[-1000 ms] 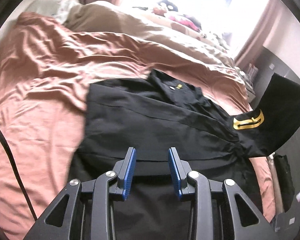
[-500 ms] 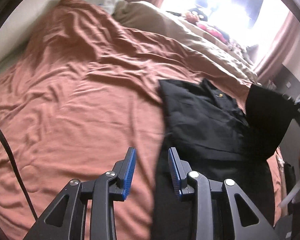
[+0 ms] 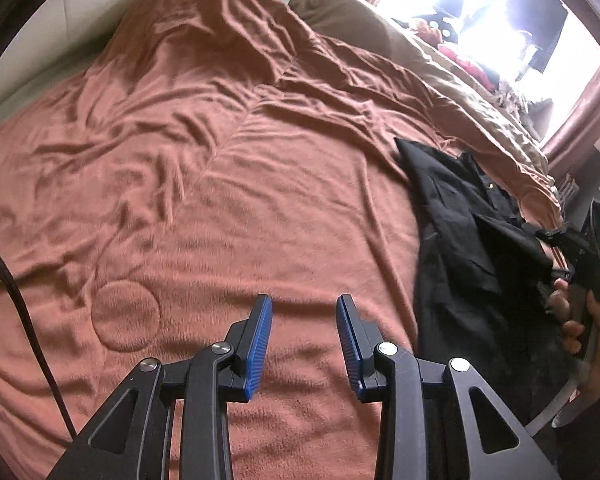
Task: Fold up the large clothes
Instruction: 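Fold the yellow-striped sleeve across the jacket body with the right tool, then grasp the jacket side edge with the right tool and fold it inward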
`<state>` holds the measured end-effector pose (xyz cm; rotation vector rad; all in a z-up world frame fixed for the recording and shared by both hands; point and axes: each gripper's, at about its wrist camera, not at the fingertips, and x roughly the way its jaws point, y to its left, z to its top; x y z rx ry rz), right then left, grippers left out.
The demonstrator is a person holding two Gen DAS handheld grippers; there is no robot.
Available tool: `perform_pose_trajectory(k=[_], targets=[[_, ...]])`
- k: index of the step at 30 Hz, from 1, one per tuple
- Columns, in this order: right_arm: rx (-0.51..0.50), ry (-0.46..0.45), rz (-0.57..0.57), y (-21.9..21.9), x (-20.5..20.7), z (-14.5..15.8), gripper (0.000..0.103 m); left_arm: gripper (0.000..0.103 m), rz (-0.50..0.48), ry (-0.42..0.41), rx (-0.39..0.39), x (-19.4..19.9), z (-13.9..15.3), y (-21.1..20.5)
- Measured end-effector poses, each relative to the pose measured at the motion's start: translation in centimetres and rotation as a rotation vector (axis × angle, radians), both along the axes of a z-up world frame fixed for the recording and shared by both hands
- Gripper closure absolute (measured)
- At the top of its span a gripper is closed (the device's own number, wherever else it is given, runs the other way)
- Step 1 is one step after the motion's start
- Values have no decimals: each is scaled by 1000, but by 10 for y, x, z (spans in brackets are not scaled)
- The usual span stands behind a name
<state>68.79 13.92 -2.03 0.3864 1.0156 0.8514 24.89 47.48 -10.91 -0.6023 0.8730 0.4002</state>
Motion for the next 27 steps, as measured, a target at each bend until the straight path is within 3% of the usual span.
perform_pose_trajectory(k=[5,12,17,23,26,27], targets=[[1,2,33,-11,3,-1,6,68,-3,-16,0,6,6,-7],[19,-57,63,-68,0,17,6,68,-68,-53,22,39,28,-41],[-49,-128,-8,-123,0,16,6,68,-136,-59,28,75,34,-78],[-124,-156,-146,-203,28,6,6,67,-262,-43,50,132,41,-138],[-172,-172,-185,-232,38,2,14,67,-320,-30,57,164,42,-169],[-187,-171,-198,-237,39,0,25,67,-338,-25,59,175,41,-179]])
